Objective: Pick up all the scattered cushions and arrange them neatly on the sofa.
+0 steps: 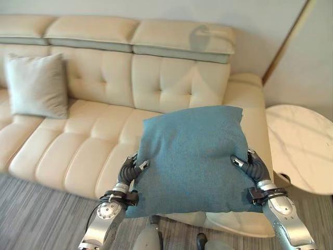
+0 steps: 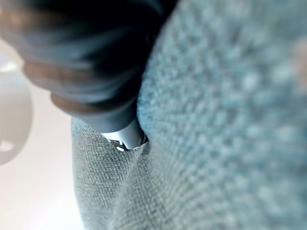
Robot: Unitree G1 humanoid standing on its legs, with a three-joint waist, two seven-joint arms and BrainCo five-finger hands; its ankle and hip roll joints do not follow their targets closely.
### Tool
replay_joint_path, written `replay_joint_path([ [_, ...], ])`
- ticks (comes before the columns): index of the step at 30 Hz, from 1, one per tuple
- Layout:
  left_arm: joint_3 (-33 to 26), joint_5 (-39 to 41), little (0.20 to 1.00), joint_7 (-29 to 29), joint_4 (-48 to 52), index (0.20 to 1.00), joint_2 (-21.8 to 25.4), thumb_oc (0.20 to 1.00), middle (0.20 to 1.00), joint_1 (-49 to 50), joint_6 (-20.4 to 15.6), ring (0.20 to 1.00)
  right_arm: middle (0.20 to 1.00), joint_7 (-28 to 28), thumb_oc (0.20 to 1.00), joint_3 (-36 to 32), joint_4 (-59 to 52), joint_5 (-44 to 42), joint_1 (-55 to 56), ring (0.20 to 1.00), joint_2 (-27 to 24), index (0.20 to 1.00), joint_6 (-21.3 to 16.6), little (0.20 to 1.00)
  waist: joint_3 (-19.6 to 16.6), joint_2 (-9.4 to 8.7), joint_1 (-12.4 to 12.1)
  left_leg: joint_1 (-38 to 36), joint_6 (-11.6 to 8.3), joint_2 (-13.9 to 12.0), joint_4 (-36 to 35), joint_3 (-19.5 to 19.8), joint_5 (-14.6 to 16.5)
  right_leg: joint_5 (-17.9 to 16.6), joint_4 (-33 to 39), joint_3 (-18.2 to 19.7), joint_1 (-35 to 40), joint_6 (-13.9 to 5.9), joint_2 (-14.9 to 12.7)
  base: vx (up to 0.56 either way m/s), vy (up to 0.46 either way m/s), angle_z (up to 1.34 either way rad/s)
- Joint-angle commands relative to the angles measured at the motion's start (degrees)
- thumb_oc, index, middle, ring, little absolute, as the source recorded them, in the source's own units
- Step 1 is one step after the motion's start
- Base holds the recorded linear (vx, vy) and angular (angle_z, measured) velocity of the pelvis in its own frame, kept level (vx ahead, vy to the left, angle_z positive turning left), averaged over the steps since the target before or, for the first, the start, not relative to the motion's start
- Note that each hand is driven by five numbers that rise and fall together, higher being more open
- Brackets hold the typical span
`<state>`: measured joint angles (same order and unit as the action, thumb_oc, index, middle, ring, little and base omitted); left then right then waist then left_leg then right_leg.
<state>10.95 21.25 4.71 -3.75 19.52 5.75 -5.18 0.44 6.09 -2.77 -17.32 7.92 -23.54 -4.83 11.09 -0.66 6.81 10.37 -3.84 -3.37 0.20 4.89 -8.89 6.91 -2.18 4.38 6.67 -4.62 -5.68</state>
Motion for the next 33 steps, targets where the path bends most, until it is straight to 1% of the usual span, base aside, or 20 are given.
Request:
replay_joint_path([
  [1, -0.3, -1.2, 0.200, -1.4, 8.5, 0.200, -0.5, 0.200, 0.200, -2.0, -5.7, 0.200, 0.200, 1.5, 0.200, -0.6, -6.3, 2.0, -3.4, 0.200, 0.6, 0.200, -5.7, 0.200, -1.5, 1.21, -2.1, -1.7, -4.49, -4.0, -1.4, -1.9, 3.6, 0.5, -2.2, -1.2, -2.9, -1.24, 1.2, 0.29, 0.406, -0.38],
  [4, 0.4, -1.7, 0.200, -1.2, 7.6, 0.200, 0.1, 0.200, 0.200, -3.0, -5.5, 0.200, 0.200, 1.3, 0.200, -0.4, -5.6, 3.3, -4.0, 0.200, 1.7, 0.200, -5.1, 0.200, -1.9, 0.67, -1.8, -2.8, -2.33, -2.4, 0.9, -4.1, 5.7, -0.9, -5.6, 0.9, -4.1, -2.71, -1.0, 0.28, 0.458, -0.68],
  [5, -0.3, -2.3, 0.200, -0.9, 7.8, 0.200, 1.5, 0.200, 0.200, -3.4, -5.4, 0.200, 0.200, 1.5, 0.200, 0.7, -5.2, 4.3, -5.8, 0.200, 2.4, 0.200, -4.8, 0.200, -1.4, 0.42, -2.6, -5.4, -0.59, -2.0, -0.8, -8.2, 6.3, -4.1, -11.3, 0.8, -8.0, -4.05, -2.2, 0.13, 0.428, -1.10],
  [7, -1.0, -2.2, 0.200, -0.3, 8.1, 0.200, 2.4, 0.200, 0.200, -3.7, -5.6, 0.200, 0.200, 1.8, 0.200, 2.3, -5.4, 4.1, -7.4, 0.200, 3.8, 0.200, -5.0, 0.200, -1.1, 0.67, -3.7, -7.3, 0.45, -1.9, -2.3, -11.9, 6.8, -5.3, -14.8, -5.7, -11.3, -4.13, -4.6, 0.07, 0.358, -1.25],
  [8, -1.1, -2.0, 0.200, -0.1, 7.6, 0.200, 2.3, 0.200, 0.200, -3.8, -5.7, 0.200, 0.200, 1.8, 0.200, 3.1, -5.5, 3.9, -8.0, 0.200, 4.4, 0.200, -5.2, 0.200, -1.1, 0.63, -3.7, -8.4, 0.69, -1.4, -3.3, -13.2, 6.8, -5.0, -15.1, -8.5, -12.0, -3.86, -4.7, 0.07, 0.251, -1.24],
  [9, -0.9, -2.0, 0.200, -0.3, 7.6, 0.200, 2.0, 0.200, 0.200, -3.6, -5.7, 0.200, 0.200, 2.0, 0.200, 3.3, -5.5, 3.7, -8.0, 0.200, 4.5, 0.200, -5.3, 0.200, -1.2, 0.68, -3.4, -9.1, 0.84, -0.7, -4.0, -13.7, 6.7, -4.4, -14.8, -9.5, -12.5, -3.43, -2.9, 0.06, 0.174, -0.96],
  [10, -0.9, -2.0, 0.200, -0.3, 7.6, 0.200, 2.0, 0.200, 0.200, -3.6, -5.7, 0.200, 0.200, 2.0, 0.200, 3.3, -5.5, 3.7, -8.0, 0.200, 4.5, 0.200, -5.3, 0.200, -1.2, 0.67, -3.4, -9.2, 0.84, -0.7, -4.0, -13.7, 6.6, -4.4, -14.8, -9.6, -12.5, -3.43, -2.9, 0.09, 0.188, -0.42],
  [11, -1.0, -1.9, 0.200, -0.6, 7.1, 0.200, 1.3, 0.200, 0.200, -3.1, -5.6, 0.200, 0.200, 2.1, 0.200, 3.2, -5.3, 3.4, -8.2, 0.200, 4.1, 0.200, -5.4, 0.200, -1.3, 0.51, -3.1, -9.8, 1.09, 1.1, -4.6, -13.9, 6.3, -3.2, -12.8, -9.5, -13.6, -2.67, 2.2, 0.07, 0.159, -0.18],
  [12, -1.0, -1.9, 0.200, -0.8, 6.9, 0.200, 1.1, 0.200, 0.200, -3.0, -5.7, 0.200, 0.200, 2.1, 0.200, 2.9, -5.1, 3.0, -8.4, 0.200, 3.8, 0.200, -5.7, 0.200, -1.2, 0.27, -3.1, -10.0, 1.15, 2.1, -5.0, -14.2, 6.2, -2.7, -10.6, -10.2, -13.4, -1.56, 4.4, 0.08, 0.179, -0.09],
  [13, -1.1, -2.0, 0.200, -0.8, 6.5, 0.200, 1.0, 0.200, 0.200, -2.9, -5.7, 0.200, 0.200, 1.9, 0.200, 2.8, -4.7, 2.7, -8.7, 0.200, 3.8, 0.200, -5.7, 0.200, -1.2, 0.08, -3.4, -10.2, 1.16, 2.9, -5.2, -14.1, 6.4, -2.3, -8.7, -11.6, -12.8, -0.72, 5.2, 0.01, 0.076, 0.00],
  [14, -1.4, -2.1, 0.200, -0.6, 6.5, 0.200, 1.0, 0.200, 0.200, -3.1, -5.9, 0.200, 0.200, 1.6, 0.200, 3.1, -4.6, 2.2, -9.3, 0.200, 3.8, 0.200, -5.8, 0.200, -1.5, -0.20, -3.9, -9.9, 1.01, 3.3, -5.2, -14.8, 6.5, -2.1, -6.0, -14.2, -11.4, -0.25, 4.6, -0.02, 0.004, 0.31],
  [16, -1.1, -1.6, 0.200, -0.5, 6.5, 0.200, -0.1, 0.200, 0.200, -3.5, -6.3, 0.200, 0.200, 0.7, 0.200, 2.2, -4.4, 1.9, -9.3, 0.200, 3.3, 0.200, -6.4, 0.200, -2.1, -0.21, -3.7, -9.1, 0.87, 4.1, -5.2, -14.6, 7.0, -3.2, -0.8, -11.9, -10.0, 0.12, 5.6, 0.00, -0.027, 0.34],
  [19, -1.2, -1.0, 0.200, -0.6, 7.0, 0.200, -0.1, 0.200, 0.200, -3.7, -6.8, 0.200, 0.200, -0.1, 0.200, 2.6, -4.2, 1.7, -10.8, 0.200, 2.8, 0.200, -6.6, 0.200, -1.6, -0.28, -4.2, -8.0, 0.99, 4.8, -2.8, -14.7, 8.1, -5.0, 2.2, -12.6, -9.1, 0.01, 4.6, -0.03, -0.014, 0.34],
  [20, -1.7, -1.7, 0.200, 0.7, 7.4, 0.200, 0.1, 0.200, 0.200, -5.1, -7.2, 0.200, 0.200, -1.2, 0.200, 3.7, -3.9, 1.9, -13.0, 0.200, 2.3, 0.200, -6.9, 0.200, -0.3, -0.93, -5.2, -4.2, 0.57, 5.7, 3.7, -11.6, 9.8, -6.3, 3.8, -11.5, -9.1, 0.15, 3.9, -0.14, -0.024, 0.06],
  [22, -2.0, -1.9, 0.200, 1.8, 7.0, 0.200, 0.0, 0.200, 0.200, -6.7, -7.7, 0.200, 0.200, -2.4, 0.200, 4.4, -2.6, 1.8, -14.9, 0.200, 2.0, 0.200, -6.9, 0.200, 0.3, -1.37, -5.8, -1.2, -0.04, 7.1, 7.2, -7.6, 11.5, -7.5, 5.2, -11.7, -9.8, -0.14, 2.8, -0.14, 0.011, 0.09],
  [23, -2.0, -1.9, 0.200, 1.8, 6.9, 0.200, 0.0, 0.200, 0.200, -6.8, -7.8, 0.200, 0.200, -2.5, 0.200, 4.4, -2.5, 1.8, -15.0, 0.200, 2.0, 0.200, -6.9, 0.200, 0.2, -1.32, -5.6, -0.9, -0.04, 7.1, 7.5, -7.5, 11.6, -7.6, 5.3, -11.8, -9.9, -0.15, 2.9, -0.05, 0.054, 0.06],
  [24, -2.2, -1.7, 0.200, 2.5, 6.9, 0.200, -0.2, 0.200, 0.200, -7.7, -8.0, 0.200, 0.200, -3.1, 0.200, 4.5, -2.1, 2.6, -15.8, 0.200, 1.8, 0.200, -7.0, 0.200, -0.4, -1.39, -5.4, -0.5, -0.14, 6.3, 8.5, -8.0, 12.7, -8.1, 5.8, -12.3, -10.3, -0.67, 2.1, 0.11, 0.112, 0.07],
  [25, -2.3, -2.2, 0.200, 3.2, 6.6, 0.200, -0.2, 0.200, 0.200, -7.9, -8.1, 0.200, 0.200, -3.6, 0.200, 5.1, -1.9, 4.4, -16.8, 0.200, 2.1, 0.200, -7.2, 0.200, -2.1, 0.03, -5.0, -4.5, 0.25, 4.4, 3.6, -10.6, 12.8, -8.1, 6.8, -12.6, -10.3, -1.24, 2.6, 0.11, 0.111, 0.13],
  [28, -1.7, -2.6, 0.200, 5.9, 5.6, 0.200, 0.7, 0.200, 0.200, -11.6, -9.2, 0.200, 0.200, -6.7, 0.200, 5.6, -1.3, 7.1, -20.2, 0.200, 2.1, 0.200, -7.8, 0.200, -1.7, 0.76, -5.0, -4.7, 0.22, 3.7, 0.8, -12.4, 11.4, -8.5, 6.6, -13.0, -11.5, -1.48, 2.3, -0.01, 0.082, 0.01],
  [33, -0.2, -6.0, 0.200, 14.0, 0.1, 0.200, 4.2, 0.200, 0.200, -23.6, -11.2, 0.200, 0.200, -17.4, 0.200, 10.4, 4.6, 15.3, -39.1, 0.200, 5.0, 0.200, -7.8, 0.200, 0.9, 2.17, -6.4, 0.2, 1.21, 3.9, -1.2, -14.3, 10.0, -10.3, 5.2, -11.8, -19.3, -1.89, 1.8, -0.13, 0.068, -0.13],
])
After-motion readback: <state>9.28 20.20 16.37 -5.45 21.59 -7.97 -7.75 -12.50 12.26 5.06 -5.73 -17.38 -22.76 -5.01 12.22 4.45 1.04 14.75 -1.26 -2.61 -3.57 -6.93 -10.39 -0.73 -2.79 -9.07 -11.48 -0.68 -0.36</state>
